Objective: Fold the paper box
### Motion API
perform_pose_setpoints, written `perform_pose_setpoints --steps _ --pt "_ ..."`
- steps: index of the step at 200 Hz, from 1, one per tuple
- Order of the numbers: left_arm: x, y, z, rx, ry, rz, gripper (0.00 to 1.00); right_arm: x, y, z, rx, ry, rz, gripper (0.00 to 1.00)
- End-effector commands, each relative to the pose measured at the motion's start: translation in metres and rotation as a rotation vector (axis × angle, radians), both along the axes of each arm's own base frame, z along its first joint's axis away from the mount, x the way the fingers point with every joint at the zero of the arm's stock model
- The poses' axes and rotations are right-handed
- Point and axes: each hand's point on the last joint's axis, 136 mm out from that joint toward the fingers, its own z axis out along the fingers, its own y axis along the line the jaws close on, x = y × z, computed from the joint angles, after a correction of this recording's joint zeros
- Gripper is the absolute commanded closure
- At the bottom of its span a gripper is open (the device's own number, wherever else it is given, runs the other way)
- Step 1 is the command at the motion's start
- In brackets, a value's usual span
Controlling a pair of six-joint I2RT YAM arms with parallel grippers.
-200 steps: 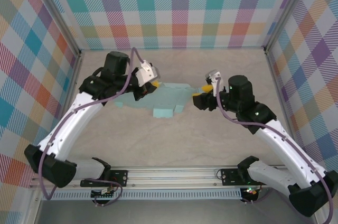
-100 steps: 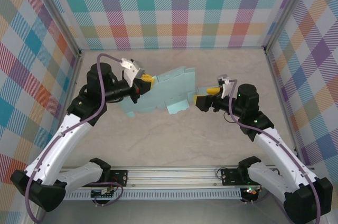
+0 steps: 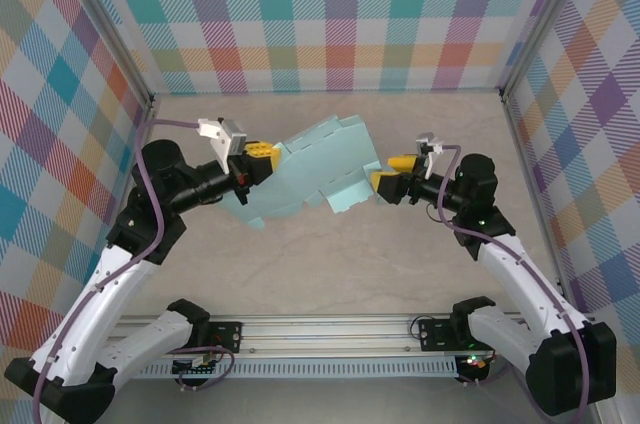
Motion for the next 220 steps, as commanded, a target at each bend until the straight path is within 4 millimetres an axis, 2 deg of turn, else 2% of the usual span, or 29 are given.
perform_pose_setpoints --steps 1,31,55,87,117,131,168,191,193,201,208,213,217,220 --pt "-0.003 0.005 0.008 -0.046 -0.018 0.005 1.00 -0.007 0.008 0.022 0.038 -0.099 0.094 0.14" --pt "-0.006 0.007 0.010 -0.070 -0.016 0.008 1.00 -0.006 0.014 0.031 0.049 -0.128 0.146 0.16" --pt "-0.010 0.008 0.014 -0.085 -0.022 0.005 1.00 -0.002 0.019 0.031 0.052 -0.122 0.182 0.19" --pt "-0.009 0.010 0.015 -0.095 -0.020 0.021 1.00 0.001 0.025 0.034 0.079 -0.119 0.239 0.34" --pt "-0.001 0.011 0.013 -0.123 -0.002 0.047 1.00 -0.002 0.031 0.036 0.081 -0.119 0.280 0.42" --pt "0.002 0.009 0.013 -0.141 0.015 0.043 1.00 -0.005 0.034 0.036 0.075 -0.119 0.298 0.54" --pt "0.018 0.005 0.000 -0.144 0.090 0.068 1.00 -0.005 0.032 0.038 0.025 -0.139 0.263 1.00" --pt "0.028 0.010 -0.018 -0.119 0.149 0.132 1.00 -0.007 0.026 0.035 -0.056 -0.146 0.227 1.00" --pt "0.029 0.011 -0.021 -0.115 0.156 0.142 0.98 -0.008 0.026 0.034 -0.064 -0.142 0.225 1.00" --pt "0.033 0.016 -0.028 -0.101 0.179 0.181 0.71 -0.009 0.024 0.032 -0.099 -0.136 0.221 1.00" --pt "0.035 0.020 -0.034 -0.085 0.194 0.214 0.34 -0.011 0.022 0.031 -0.133 -0.133 0.223 1.00" --pt "0.036 0.024 -0.037 -0.076 0.201 0.239 0.13 -0.014 0.022 0.028 -0.155 -0.122 0.230 1.00" --pt "0.038 0.027 -0.039 -0.069 0.204 0.262 0.02 -0.015 0.021 0.027 -0.173 -0.115 0.235 1.00" --pt "0.038 0.030 -0.039 -0.067 0.205 0.279 0.00 -0.018 0.021 0.026 -0.185 -0.108 0.242 1.00"
